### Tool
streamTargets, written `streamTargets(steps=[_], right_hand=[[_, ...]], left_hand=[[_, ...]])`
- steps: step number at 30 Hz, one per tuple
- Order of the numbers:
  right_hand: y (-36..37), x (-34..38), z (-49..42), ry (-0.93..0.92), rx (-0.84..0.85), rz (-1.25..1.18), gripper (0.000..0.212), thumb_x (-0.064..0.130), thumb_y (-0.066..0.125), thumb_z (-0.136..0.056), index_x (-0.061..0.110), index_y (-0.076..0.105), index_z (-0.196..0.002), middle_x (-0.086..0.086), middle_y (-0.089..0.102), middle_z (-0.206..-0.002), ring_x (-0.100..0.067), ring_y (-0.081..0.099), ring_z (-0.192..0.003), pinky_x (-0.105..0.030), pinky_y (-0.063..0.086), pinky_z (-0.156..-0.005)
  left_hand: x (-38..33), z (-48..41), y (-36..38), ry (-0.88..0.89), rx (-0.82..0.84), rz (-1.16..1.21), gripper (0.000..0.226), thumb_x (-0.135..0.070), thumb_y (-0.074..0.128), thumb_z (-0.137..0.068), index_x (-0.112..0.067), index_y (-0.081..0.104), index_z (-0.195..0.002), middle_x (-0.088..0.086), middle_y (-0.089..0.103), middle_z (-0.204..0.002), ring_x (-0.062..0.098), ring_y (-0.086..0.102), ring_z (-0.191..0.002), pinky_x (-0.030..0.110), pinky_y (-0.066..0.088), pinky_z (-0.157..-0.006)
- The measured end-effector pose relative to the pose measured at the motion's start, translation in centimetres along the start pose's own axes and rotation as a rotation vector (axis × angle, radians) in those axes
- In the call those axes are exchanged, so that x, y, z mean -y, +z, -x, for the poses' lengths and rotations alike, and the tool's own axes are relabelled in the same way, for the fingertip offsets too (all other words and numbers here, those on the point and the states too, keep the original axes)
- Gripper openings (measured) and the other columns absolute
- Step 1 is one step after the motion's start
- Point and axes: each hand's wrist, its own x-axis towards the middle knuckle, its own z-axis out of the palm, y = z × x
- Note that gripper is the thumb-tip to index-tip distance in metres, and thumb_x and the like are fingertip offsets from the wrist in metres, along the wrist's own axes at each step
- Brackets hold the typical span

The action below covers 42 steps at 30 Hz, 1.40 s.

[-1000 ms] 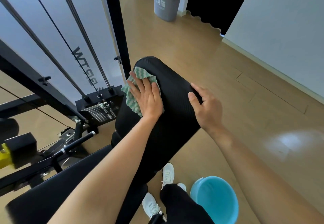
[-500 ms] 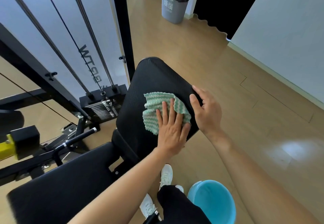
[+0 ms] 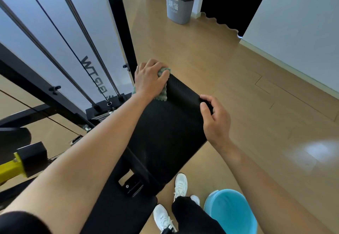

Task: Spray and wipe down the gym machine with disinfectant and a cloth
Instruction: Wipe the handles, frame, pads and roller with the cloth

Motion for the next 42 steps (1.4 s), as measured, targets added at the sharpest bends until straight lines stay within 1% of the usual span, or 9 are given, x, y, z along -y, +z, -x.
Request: streamTargets(steps=[4, 8, 11, 15, 18, 26, 30, 36, 42], right_hand=[[0.1, -0.2, 0.0, 0.144, -0.05, -0.308, 0.022, 0.024, 0.047, -0.096, 0.016, 0.065, -0.107, 0.007, 0.07, -0.1, -0.011, 0.064, -0.094, -0.032, 0.05, -0.084], [-0.2, -0.2, -0.2, 0.295, -0.11, -0.52, 0.018, 0.009, 0.046, -0.103, 0.009, 0.062, -0.095, 0.003, 0.062, -0.087, 0.0, 0.058, -0.078, -0.016, 0.047, -0.073], [-0.6, -1.0, 0.7, 0.389, -0.067, -0.579, 0.033, 0.01, 0.042, -0.107, 0.015, 0.057, -0.078, 0.006, 0.054, -0.074, -0.001, 0.049, -0.067, -0.024, 0.044, -0.069], [-0.8, -2.7, 2.3, 0.498, 0.061, -0.708, 0.041, 0.037, 0.037, -0.11, 0.018, 0.073, -0.111, -0.004, 0.075, -0.113, -0.014, 0.069, -0.103, -0.033, 0.056, -0.088], [-1.1, -2.6, 2.8, 0.572, 0.058, -0.682, 0.041, 0.037, 0.036, -0.111, 0.021, 0.074, -0.107, -0.001, 0.075, -0.106, -0.012, 0.068, -0.094, -0.027, 0.054, -0.077], [-1.1, -1.8, 3.0, 0.59, 0.048, -0.598, 0.043, 0.036, 0.037, -0.111, 0.015, 0.072, -0.096, 0.008, 0.064, -0.083, -0.002, 0.055, -0.073, -0.031, 0.046, -0.079], [-0.9, -0.9, 2.6, 0.571, 0.027, -0.534, 0.065, 0.054, 0.039, -0.1, -0.007, 0.059, -0.111, -0.027, 0.059, -0.104, -0.032, 0.052, -0.088, -0.047, 0.046, -0.08], [-1.8, -1.8, 2.7, 0.571, 0.138, -0.567, 0.046, 0.043, 0.031, -0.112, 0.026, 0.073, -0.1, -0.005, 0.07, -0.103, -0.015, 0.062, -0.096, -0.036, 0.054, -0.088], [-0.8, -1.9, 3.1, 0.54, 0.051, -0.576, 0.048, 0.044, 0.031, -0.111, 0.029, 0.073, -0.095, 0.004, 0.071, -0.098, -0.007, 0.063, -0.088, -0.043, 0.053, -0.089]], left_hand=[[-1.6, 1.4, 0.9, 0.203, 0.043, -0.199, 0.042, -0.042, 0.04, -0.098, -0.027, 0.08, -0.104, -0.011, 0.071, -0.12, 0.019, 0.052, -0.124, 0.049, 0.017, -0.123], [-4.4, 5.9, 3.0, 0.53, -0.047, -0.198, 0.03, -0.028, 0.052, -0.098, -0.018, 0.08, -0.095, -0.003, 0.077, -0.103, 0.023, 0.065, -0.099, 0.047, 0.039, -0.107], [-6.0, 10.0, 5.0, 0.664, -0.108, -0.122, 0.029, -0.027, 0.051, -0.102, -0.018, 0.077, -0.111, -0.003, 0.075, -0.115, 0.022, 0.065, -0.11, 0.045, 0.039, -0.111], [-5.6, 12.7, 6.3, 0.81, -0.06, -0.199, 0.042, -0.037, 0.041, -0.106, -0.018, 0.067, -0.133, 0.0, 0.064, -0.139, 0.027, 0.054, -0.135, 0.049, 0.026, -0.123], [-4.1, 10.8, 5.7, 0.883, -0.001, -0.291, 0.052, -0.052, 0.036, -0.104, -0.023, 0.062, -0.139, 0.004, 0.06, -0.144, 0.03, 0.051, -0.138, 0.052, 0.027, -0.123], [2.6, 3.3, 2.5, 0.25, -0.109, -0.137, 0.049, -0.055, 0.029, -0.104, -0.028, 0.051, -0.138, 0.001, 0.038, -0.16, 0.034, 0.018, -0.156, 0.061, 0.016, -0.124], [3.1, 2.2, 2.4, -0.124, -0.126, 0.145, 0.047, -0.057, 0.028, -0.102, -0.039, 0.041, -0.143, -0.004, 0.038, -0.154, 0.025, 0.041, -0.139, 0.041, 0.035, -0.101], [3.4, 2.6, 2.2, -0.22, -0.164, 0.262, 0.046, -0.056, 0.029, -0.104, -0.041, 0.037, -0.147, 0.0, 0.049, -0.144, 0.022, 0.049, -0.129, 0.039, 0.036, -0.095], [4.2, 6.1, 3.8, -0.323, -0.157, 0.266, 0.076, -0.067, 0.019, -0.099, -0.029, 0.014, -0.165, 0.004, 0.031, -0.166, 0.023, 0.027, -0.153, 0.053, 0.021, -0.124]])
